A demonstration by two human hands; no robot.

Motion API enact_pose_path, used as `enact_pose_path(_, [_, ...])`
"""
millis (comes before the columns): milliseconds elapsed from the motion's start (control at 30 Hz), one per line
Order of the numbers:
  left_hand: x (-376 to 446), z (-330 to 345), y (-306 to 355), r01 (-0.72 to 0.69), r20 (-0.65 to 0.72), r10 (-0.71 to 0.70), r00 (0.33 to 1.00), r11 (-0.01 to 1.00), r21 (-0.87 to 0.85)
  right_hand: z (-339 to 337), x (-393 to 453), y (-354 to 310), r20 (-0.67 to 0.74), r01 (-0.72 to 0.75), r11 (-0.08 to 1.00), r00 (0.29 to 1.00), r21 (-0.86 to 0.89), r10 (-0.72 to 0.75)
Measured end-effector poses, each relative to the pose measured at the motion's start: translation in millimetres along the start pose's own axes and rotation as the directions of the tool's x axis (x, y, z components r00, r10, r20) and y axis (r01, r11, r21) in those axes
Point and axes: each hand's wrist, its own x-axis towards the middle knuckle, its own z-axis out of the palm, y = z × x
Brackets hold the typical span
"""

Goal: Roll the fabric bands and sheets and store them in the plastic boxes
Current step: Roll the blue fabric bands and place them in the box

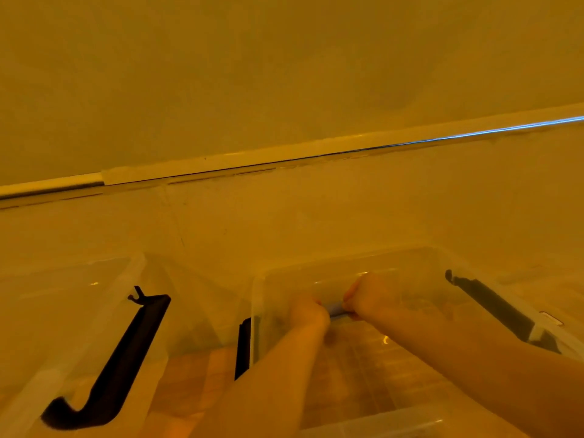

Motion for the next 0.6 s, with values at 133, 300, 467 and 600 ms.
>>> enact_pose_path(133, [1.9,13.6,-3.7,0.004,0.059,-0.009,0.998,0.997,0.079,12.7,13.5,12.4,-0.115,0.098,0.992,0.988,-0.084,-0.107])
enact_pose_path(300, [4.6,15.6,-0.2,0.016,0.078,-0.027,0.997,0.990,0.141,17.0,17.3,25.6,-0.086,0.092,0.994,0.993,0.063,-0.086])
enact_pose_path(467, [5.1,13.9,0.6,0.023,0.067,-0.033,0.997,0.988,0.152,21.0,12.9,27.3,-0.115,0.088,0.992,0.990,0.093,-0.077])
enact_pose_path(600, [6.8,10.7,2.1,0.029,0.063,-0.039,0.997,0.988,0.155,18.9,12.0,30.6,-0.108,0.096,0.989,0.991,0.109,-0.084])
